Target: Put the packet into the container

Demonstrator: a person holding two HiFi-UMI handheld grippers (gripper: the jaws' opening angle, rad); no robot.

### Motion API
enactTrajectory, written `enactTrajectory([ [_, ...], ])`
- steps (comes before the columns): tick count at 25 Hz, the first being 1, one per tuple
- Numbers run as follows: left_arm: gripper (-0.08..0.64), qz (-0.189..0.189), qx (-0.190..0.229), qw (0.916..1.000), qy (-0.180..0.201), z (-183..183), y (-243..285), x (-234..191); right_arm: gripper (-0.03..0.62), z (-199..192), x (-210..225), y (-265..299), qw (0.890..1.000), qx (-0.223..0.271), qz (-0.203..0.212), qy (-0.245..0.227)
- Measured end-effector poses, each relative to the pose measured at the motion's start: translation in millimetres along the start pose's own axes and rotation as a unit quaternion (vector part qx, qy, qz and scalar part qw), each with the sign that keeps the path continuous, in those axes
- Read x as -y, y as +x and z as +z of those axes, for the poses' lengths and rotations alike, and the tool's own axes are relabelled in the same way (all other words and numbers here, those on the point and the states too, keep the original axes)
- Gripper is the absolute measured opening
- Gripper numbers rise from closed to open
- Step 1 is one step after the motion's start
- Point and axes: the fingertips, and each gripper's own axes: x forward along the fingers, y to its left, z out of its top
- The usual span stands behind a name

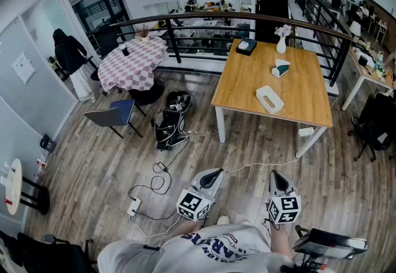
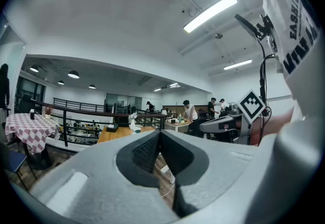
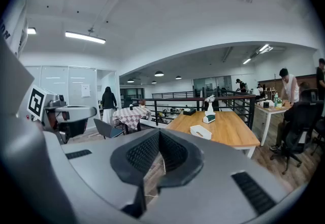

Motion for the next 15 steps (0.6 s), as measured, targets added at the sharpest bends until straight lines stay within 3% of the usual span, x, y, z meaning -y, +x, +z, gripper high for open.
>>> enactTrajectory([
  [11,0.005,-0.037,-0.004,0.9993,0.006,8,21,33,0.006,-4,28,-23,1.0,0.001,-0.021,0.012],
  [15,0.005,-0.054,-0.009,0.9984,0.014,10,34,51,0.006,-5,41,-33,0.999,0.018,-0.006,0.047],
])
